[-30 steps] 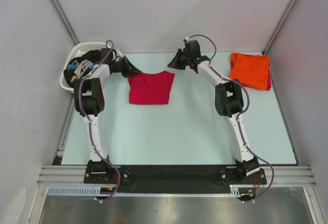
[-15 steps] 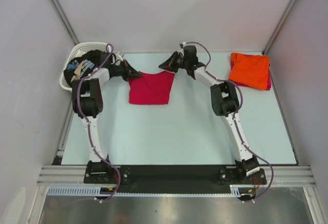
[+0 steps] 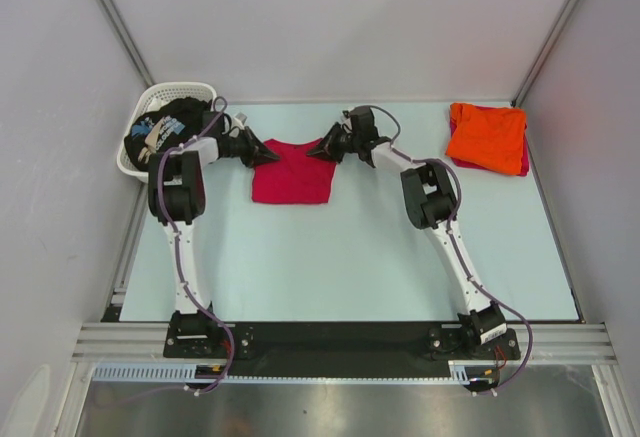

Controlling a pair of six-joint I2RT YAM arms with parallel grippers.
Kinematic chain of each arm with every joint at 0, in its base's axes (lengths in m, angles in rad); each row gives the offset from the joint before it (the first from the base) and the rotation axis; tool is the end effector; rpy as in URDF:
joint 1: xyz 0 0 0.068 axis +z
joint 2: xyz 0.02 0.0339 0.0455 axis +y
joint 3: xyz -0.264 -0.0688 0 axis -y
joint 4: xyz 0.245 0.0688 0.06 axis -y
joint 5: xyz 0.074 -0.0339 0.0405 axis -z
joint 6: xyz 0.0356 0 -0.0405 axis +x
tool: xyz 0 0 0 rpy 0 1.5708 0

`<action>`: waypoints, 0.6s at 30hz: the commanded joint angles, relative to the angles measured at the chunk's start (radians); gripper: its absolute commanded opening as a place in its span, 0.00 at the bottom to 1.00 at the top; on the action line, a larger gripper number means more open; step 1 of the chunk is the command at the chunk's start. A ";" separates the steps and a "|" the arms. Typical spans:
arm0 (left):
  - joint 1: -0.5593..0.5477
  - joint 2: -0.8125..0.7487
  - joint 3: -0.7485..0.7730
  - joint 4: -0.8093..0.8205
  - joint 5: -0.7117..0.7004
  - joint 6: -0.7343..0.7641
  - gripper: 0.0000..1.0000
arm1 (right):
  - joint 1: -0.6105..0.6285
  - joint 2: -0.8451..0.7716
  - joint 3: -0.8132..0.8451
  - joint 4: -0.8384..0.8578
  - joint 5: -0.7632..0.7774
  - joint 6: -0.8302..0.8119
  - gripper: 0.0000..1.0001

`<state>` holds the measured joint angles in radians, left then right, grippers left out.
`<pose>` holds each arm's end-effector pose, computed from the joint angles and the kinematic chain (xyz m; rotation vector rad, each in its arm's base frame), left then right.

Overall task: Fold and stack the t-shirts
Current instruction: Smooth out wrinkles on the folded tshirt

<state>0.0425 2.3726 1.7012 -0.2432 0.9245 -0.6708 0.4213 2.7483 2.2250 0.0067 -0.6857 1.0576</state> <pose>0.4978 -0.0073 0.1160 -0.4646 2.4336 -1.4144 0.5332 0.2636 0.0940 0.2694 2.3675 1.5303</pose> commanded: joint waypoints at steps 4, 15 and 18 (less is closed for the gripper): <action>0.004 -0.003 0.043 -0.113 -0.091 0.123 0.00 | 0.014 -0.151 -0.100 -0.157 0.141 -0.200 0.00; 0.005 0.001 0.044 -0.208 -0.126 0.218 0.00 | 0.062 -0.214 -0.077 -0.332 0.396 -0.441 0.00; 0.004 -0.103 0.018 -0.147 -0.056 0.232 0.30 | 0.060 -0.278 -0.080 -0.330 0.388 -0.446 0.00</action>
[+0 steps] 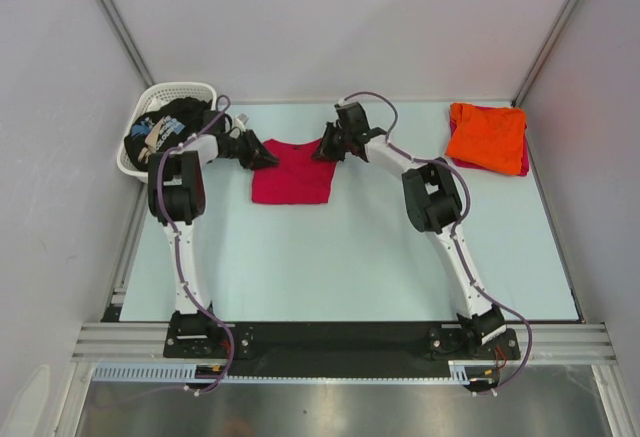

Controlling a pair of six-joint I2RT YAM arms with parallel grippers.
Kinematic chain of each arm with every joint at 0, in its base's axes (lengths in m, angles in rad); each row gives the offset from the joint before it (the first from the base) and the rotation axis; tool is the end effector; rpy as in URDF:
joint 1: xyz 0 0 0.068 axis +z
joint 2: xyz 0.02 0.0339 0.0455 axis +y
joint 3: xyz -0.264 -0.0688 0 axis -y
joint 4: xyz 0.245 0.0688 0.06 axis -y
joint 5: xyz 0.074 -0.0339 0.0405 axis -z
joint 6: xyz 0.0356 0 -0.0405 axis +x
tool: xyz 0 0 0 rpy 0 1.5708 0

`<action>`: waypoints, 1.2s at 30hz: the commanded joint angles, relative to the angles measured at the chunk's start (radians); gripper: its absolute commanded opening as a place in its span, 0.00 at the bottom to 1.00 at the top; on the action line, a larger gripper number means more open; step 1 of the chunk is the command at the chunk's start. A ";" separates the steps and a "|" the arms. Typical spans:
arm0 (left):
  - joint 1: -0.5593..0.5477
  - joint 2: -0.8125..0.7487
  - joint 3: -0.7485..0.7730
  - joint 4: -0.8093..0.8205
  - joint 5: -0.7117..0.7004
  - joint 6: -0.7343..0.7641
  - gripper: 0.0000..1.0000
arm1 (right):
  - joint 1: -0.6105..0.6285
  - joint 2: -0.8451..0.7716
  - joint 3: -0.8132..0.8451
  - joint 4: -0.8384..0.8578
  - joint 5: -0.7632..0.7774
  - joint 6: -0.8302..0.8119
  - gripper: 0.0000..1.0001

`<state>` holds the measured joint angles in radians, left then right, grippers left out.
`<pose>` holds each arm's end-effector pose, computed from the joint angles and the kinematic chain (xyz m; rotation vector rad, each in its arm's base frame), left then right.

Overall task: Fold and stack the t-shirts
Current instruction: Smooth out wrinkles on the folded tshirt

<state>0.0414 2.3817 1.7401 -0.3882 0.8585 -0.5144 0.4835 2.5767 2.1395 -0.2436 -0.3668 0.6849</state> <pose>0.4943 -0.0065 0.1134 -0.3850 2.5193 -1.2893 0.5020 0.2780 0.1380 0.0301 2.4103 1.0031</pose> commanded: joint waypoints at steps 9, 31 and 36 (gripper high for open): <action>0.037 -0.478 -0.158 -0.018 0.017 0.111 1.00 | -0.101 -0.396 -0.169 -0.128 -0.154 -0.048 0.30; -0.109 -0.622 -0.346 -0.166 -0.076 0.198 0.94 | -0.206 -0.783 -0.613 -0.390 0.334 -0.284 0.50; -0.204 -0.584 -0.343 -0.163 -0.075 0.198 0.95 | -0.339 -0.823 -0.590 -0.472 0.508 -0.340 0.91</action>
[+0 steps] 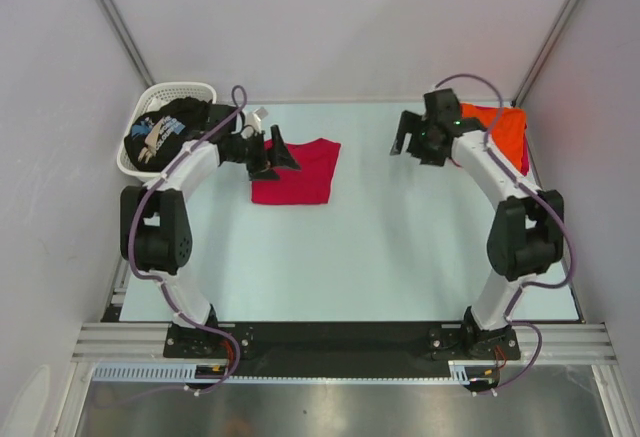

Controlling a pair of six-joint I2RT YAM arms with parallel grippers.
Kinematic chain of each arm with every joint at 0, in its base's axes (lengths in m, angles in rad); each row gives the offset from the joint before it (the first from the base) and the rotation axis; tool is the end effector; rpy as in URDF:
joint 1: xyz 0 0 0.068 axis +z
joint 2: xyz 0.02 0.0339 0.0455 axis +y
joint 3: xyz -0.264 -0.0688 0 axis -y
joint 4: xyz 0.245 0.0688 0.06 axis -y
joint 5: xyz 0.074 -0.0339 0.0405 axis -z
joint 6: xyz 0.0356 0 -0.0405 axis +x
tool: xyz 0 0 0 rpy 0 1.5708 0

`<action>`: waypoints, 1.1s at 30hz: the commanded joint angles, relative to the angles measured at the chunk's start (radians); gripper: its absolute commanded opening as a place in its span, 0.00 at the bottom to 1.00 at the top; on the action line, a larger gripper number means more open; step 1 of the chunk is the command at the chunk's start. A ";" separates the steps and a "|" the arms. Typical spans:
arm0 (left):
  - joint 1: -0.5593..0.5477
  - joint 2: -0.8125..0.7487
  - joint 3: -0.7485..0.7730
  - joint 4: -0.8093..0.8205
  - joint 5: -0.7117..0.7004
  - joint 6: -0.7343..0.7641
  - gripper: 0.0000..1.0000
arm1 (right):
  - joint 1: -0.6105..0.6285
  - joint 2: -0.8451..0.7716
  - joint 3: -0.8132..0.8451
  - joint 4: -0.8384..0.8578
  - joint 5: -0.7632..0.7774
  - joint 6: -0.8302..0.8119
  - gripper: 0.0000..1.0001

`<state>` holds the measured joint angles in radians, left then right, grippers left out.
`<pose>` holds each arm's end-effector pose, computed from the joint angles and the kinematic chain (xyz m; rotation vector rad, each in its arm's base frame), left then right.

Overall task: Fold and stack the t-shirts
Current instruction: Smooth out wrinkles on the folded tshirt, then put the neatly folded tshirt into the corner of the board with both arms

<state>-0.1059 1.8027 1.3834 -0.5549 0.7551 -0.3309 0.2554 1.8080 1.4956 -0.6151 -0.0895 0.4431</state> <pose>0.3803 -0.0650 0.2428 0.0222 2.5151 -1.1329 0.3855 0.1039 0.2643 0.2002 2.5307 0.3962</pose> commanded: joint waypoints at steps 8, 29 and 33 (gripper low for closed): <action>-0.104 -0.052 -0.096 0.030 0.029 0.024 0.98 | -0.436 -0.128 -0.086 -0.040 0.070 -0.063 1.00; -0.104 -0.103 -0.145 -0.019 0.021 0.076 0.99 | -0.821 0.273 0.294 -0.031 -0.188 -0.135 1.00; -0.104 -0.108 -0.149 -0.036 0.013 0.084 1.00 | -0.809 0.358 0.363 -0.025 -0.200 -0.133 1.00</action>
<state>-0.2127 1.7519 1.2430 -0.5770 0.7639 -0.2859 -0.5446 2.0850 1.7714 -0.6640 -0.2687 0.3088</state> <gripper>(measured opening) 0.996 0.994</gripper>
